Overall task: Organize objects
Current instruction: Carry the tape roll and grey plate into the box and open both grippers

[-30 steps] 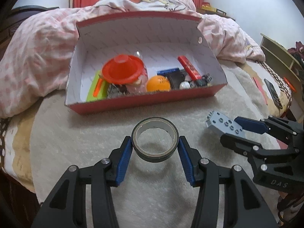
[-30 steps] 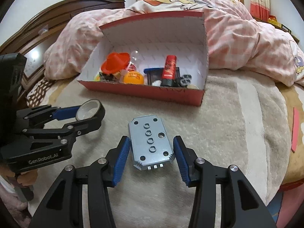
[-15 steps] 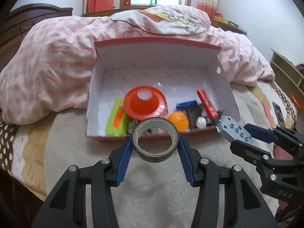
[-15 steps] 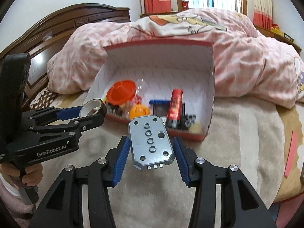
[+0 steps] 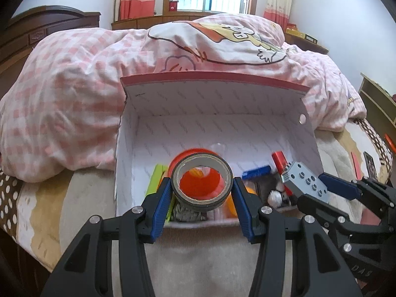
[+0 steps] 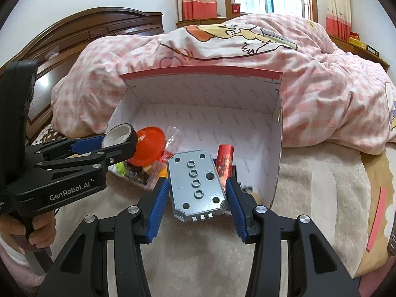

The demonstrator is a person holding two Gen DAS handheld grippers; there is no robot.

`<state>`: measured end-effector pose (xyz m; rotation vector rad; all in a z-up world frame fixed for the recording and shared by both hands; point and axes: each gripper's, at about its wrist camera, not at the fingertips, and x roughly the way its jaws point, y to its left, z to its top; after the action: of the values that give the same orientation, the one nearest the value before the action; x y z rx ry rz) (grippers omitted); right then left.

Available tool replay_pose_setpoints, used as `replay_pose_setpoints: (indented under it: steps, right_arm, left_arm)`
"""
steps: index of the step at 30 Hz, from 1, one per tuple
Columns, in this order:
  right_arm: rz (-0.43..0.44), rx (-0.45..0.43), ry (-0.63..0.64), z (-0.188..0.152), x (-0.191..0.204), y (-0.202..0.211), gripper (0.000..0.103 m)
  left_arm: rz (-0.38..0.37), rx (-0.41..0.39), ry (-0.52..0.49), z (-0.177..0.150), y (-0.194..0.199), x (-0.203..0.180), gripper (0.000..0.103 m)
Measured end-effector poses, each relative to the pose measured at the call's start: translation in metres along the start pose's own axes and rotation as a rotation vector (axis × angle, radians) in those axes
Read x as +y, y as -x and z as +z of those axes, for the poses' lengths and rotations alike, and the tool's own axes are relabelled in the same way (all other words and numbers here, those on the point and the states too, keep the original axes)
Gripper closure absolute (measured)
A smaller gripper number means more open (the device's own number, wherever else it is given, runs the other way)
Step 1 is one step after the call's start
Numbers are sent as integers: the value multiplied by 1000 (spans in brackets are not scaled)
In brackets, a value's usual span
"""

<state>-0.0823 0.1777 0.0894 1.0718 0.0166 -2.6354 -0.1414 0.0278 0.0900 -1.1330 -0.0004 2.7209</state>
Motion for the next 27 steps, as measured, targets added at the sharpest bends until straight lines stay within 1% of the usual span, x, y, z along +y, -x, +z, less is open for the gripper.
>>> replay_pose_setpoints:
  steps: [3, 9, 14, 20, 23, 27]
  right_arm:
    - [-2, 1, -16, 7, -3, -8, 55]
    - [-14, 6, -38, 16, -5, -26, 55]
    - [-58, 5, -25, 23, -7, -38, 55]
    - [-92, 6, -32, 29, -14, -53, 55]
    - [-101, 16, -39, 31, -18, -62, 55]
    - [-121, 13, -29, 31, -18, -70, 55]
  left_arm:
    - [3, -3, 2, 7, -8, -1, 54]
    - [16, 10, -1, 11, -24, -3, 54]
    - [43, 11, -6, 16, -42, -1, 54]
    - [66, 24, 4, 23, -64, 1, 54]
    - [69, 16, 4, 25, -69, 1, 54]
    - [72, 26, 15, 28, -78, 2, 54]
